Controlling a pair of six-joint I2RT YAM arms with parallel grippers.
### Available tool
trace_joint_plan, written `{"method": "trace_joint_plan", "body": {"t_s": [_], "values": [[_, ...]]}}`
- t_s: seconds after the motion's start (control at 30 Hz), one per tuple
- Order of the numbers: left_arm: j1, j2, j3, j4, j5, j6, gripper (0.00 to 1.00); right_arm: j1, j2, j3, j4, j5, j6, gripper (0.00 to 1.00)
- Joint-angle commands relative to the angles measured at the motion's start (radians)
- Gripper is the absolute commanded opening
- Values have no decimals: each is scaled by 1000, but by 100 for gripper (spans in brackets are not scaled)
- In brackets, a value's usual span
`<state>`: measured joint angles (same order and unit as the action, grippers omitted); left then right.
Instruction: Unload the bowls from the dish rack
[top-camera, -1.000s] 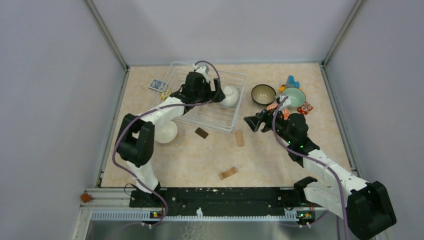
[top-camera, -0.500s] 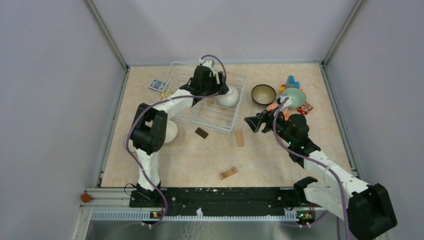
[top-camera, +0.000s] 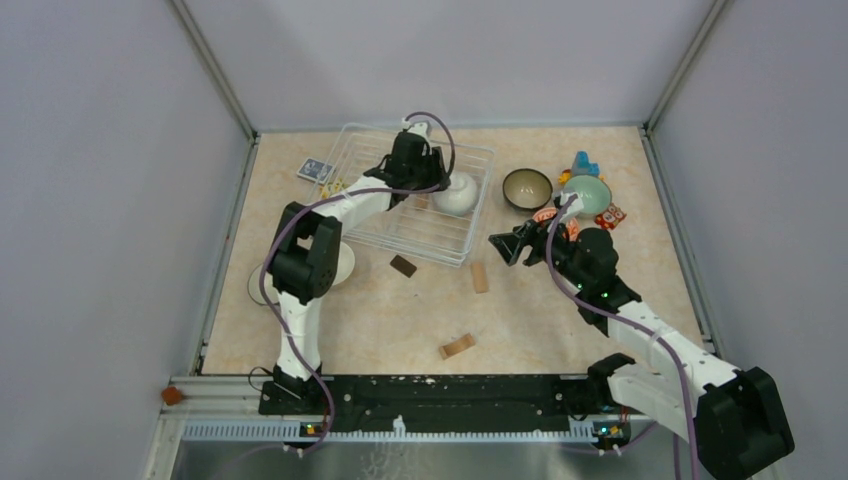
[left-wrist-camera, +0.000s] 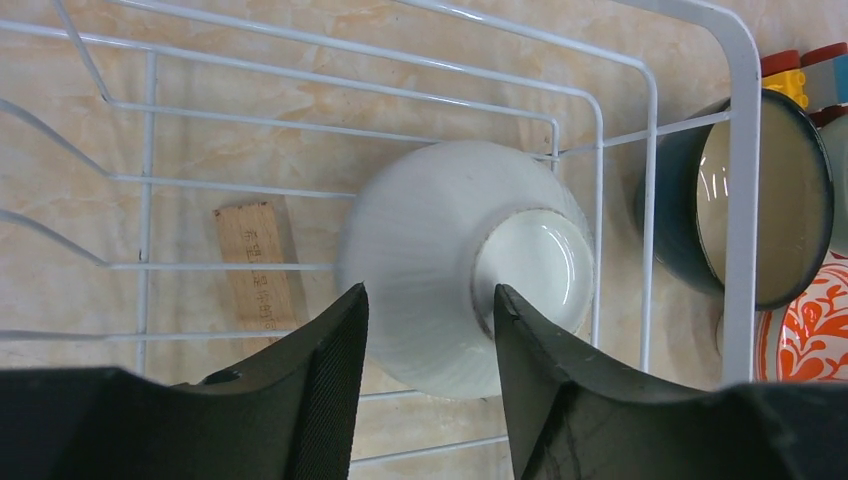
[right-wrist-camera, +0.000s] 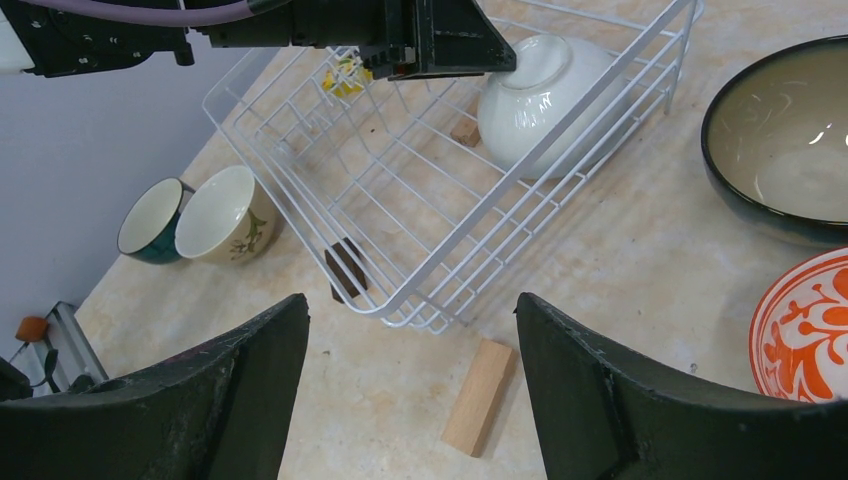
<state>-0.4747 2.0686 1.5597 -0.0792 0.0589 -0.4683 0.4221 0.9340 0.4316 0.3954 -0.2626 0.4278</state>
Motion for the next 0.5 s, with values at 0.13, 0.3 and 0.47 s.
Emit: {"method": "trace_joint_plan", "body": {"t_s": [0.13, 0.3, 0.47], "values": [[2, -99, -15, -119, -10, 71, 46, -6, -13, 7, 39, 2, -2, 75], [1, -183, -93, -137, -23, 71, 44, -7, 4, 4, 53, -3, 7, 74], [1, -260, -164, -121, -38, 72, 44, -6, 19, 8, 60, -6, 11, 74]]}}
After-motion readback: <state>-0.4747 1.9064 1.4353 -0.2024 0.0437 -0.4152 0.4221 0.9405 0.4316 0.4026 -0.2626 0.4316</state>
